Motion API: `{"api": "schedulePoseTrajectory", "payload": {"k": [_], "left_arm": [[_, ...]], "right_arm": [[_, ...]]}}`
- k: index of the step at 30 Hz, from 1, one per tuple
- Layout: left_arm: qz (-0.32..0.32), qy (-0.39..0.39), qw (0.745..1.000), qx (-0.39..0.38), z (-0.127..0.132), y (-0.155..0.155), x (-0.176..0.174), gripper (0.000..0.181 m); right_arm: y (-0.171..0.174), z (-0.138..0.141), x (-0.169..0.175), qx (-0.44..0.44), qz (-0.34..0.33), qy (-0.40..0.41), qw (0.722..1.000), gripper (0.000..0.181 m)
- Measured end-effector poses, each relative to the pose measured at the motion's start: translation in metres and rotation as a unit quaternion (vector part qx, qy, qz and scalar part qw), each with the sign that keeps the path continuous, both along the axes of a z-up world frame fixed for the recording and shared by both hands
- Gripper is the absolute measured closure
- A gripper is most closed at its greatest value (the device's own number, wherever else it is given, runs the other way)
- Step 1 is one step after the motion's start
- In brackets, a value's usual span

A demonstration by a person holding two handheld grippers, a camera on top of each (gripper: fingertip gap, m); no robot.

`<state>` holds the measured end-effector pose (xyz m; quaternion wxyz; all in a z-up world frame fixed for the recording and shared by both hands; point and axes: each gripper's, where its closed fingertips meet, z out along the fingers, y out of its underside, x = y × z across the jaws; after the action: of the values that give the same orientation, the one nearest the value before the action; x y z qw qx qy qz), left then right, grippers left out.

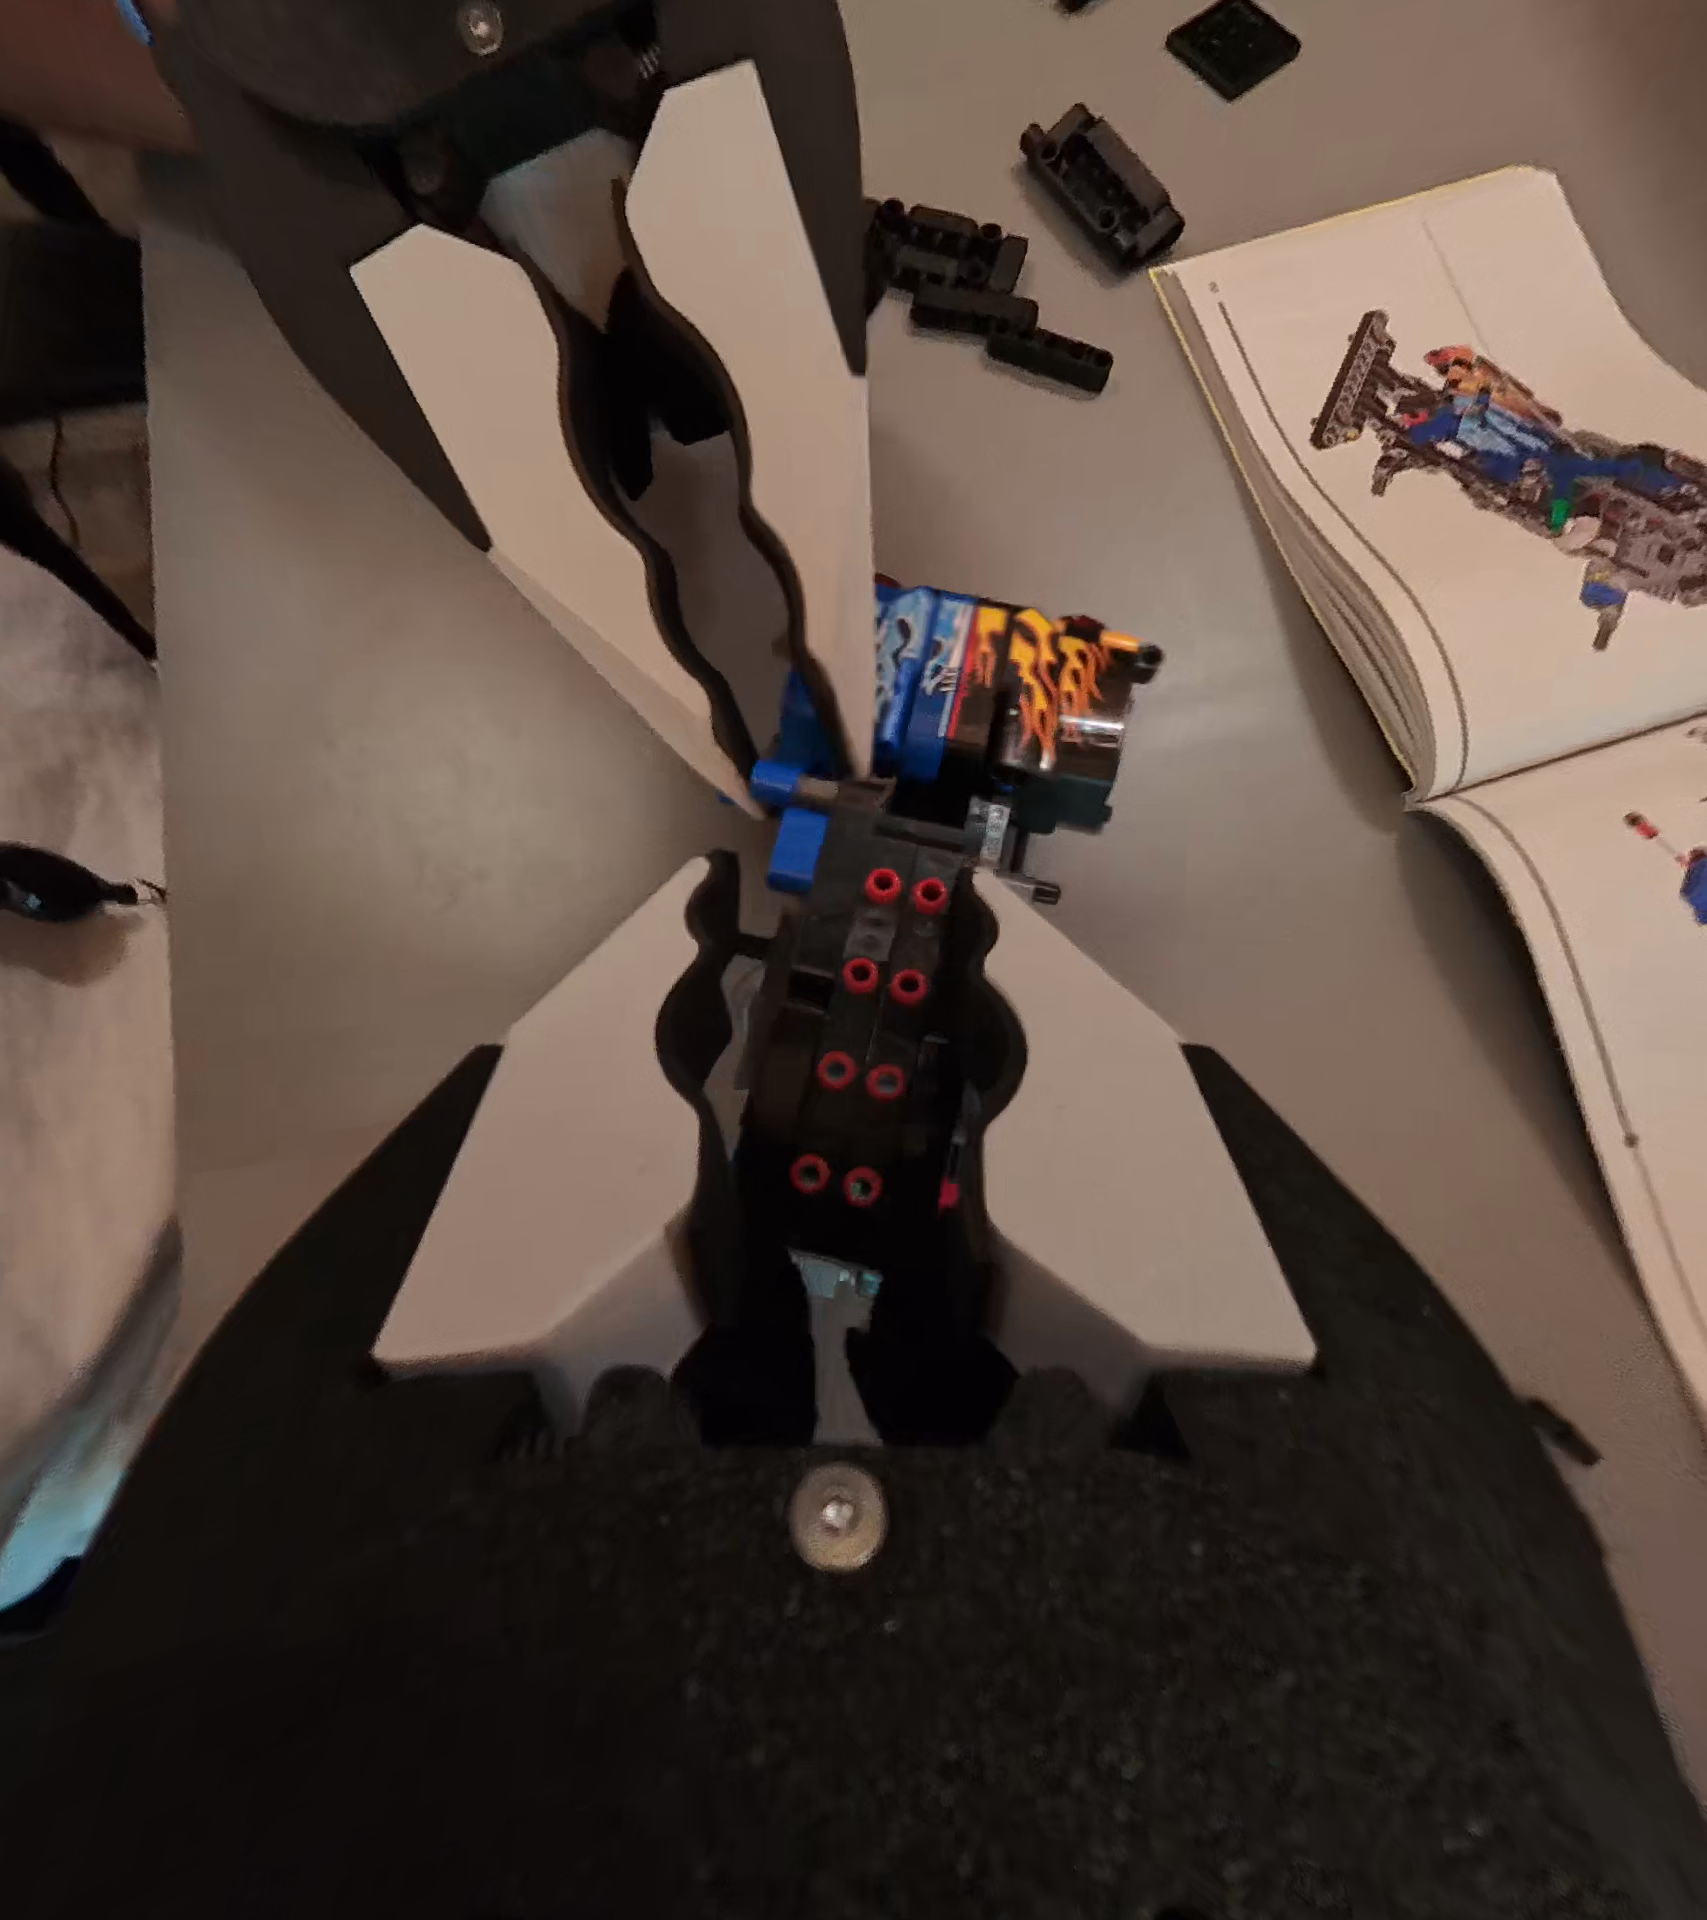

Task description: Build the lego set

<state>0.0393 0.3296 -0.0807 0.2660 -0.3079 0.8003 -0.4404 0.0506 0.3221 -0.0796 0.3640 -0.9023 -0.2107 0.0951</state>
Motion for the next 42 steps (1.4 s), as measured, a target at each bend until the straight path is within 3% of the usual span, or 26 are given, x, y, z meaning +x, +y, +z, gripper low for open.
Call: {"api": "schedulePoseTrajectory", "payload": {"k": [4, 7, 10, 14, 15, 18, 22, 25, 29, 32, 35, 38, 40, 42], "left_arm": [[0.053, -0.015, 0.998, 0.009, 0.003, 0.02, -0.009, 0.157], [0.105, -0.016, 0.994, -0.005, 0.002, 0.029, -0.019, 0.157], [0.201, -0.012, 0.979, -0.021, -0.004, 0.049, -0.028, 0.165], [0.243, 0.016, 0.961, -0.129, -0.001, 0.04, -0.053, 0.167], [0.236, 0.022, 0.958, -0.163, 0.003, 0.031, -0.058, 0.166], [0.191, 0.026, 0.957, -0.219, 0.012, -0.001, -0.068, 0.156], [0.168, 0.015, 0.97, -0.176, 0.006, -0.023, -0.069, 0.139], [0.17, 0.006, 0.973, -0.159, 0.004, -0.03, -0.067, 0.138], [0.214, -0.008, 0.969, -0.123, 0.005, 0.002, -0.078, 0.143], [0.28, -0.009, 0.954, -0.11, 0.003, 0.048, -0.096, 0.145], [0.281, 0.003, 0.95, -0.139, 0.012, 0.056, -0.104, 0.145], [0.266, -0.004, 0.954, -0.14, 0.028, 0.044, -0.095, 0.143], [0.24, 0.019, 0.955, -0.173, 0.033, 0.026, -0.087, 0.114], [0.225, 0.055, 0.955, -0.187, 0.024, 0.007, -0.084, 0.097]], "right_arm": [[-0.002, 0.004, -0.027, -0.003, -0.061, 0.054, 0.997, 0.118], [-0.008, 0.012, -0.044, 0.015, -0.061, 0.114, 0.991, 0.118], [-0.014, 0.027, -0.053, 0.046, -0.058, 0.185, 0.98, 0.13], [-0.022, 0.034, -0.073, 0.052, -0.021, 0.277, 0.959, 0.139], [-0.021, 0.033, -0.07, 0.059, -0.029, 0.271, 0.96, 0.148], [-0.024, 0.033, -0.065, 0.064, -0.043, 0.258, 0.963, 0.146], [-0.031, 0.023, -0.05, 0.095, -0.082, 0.181, 0.975, 0.147], [-0.03, 0.021, -0.066, 0.094, -0.071, 0.198, 0.973, 0.143], [-0.02, 0.024, -0.104, 0.106, -0.029, 0.228, 0.968, 0.136], [-0.013, 0.029, -0.124, 0.128, 0.021, 0.215, 0.968, 0.137], [-0.013, 0.043, -0.105, 0.141, 0.069, 0.149, 0.976, 0.14], [0.002, 0.054, -0.059, 0.171, 0.118, 0.054, 0.977, 0.145], [0.015, 0.042, -0.034, 0.168, 0.179, -0.006, 0.969, 0.145], [0.026, 0.027, -0.025, 0.141, 0.223, -0.008, 0.965, 0.145]]}}
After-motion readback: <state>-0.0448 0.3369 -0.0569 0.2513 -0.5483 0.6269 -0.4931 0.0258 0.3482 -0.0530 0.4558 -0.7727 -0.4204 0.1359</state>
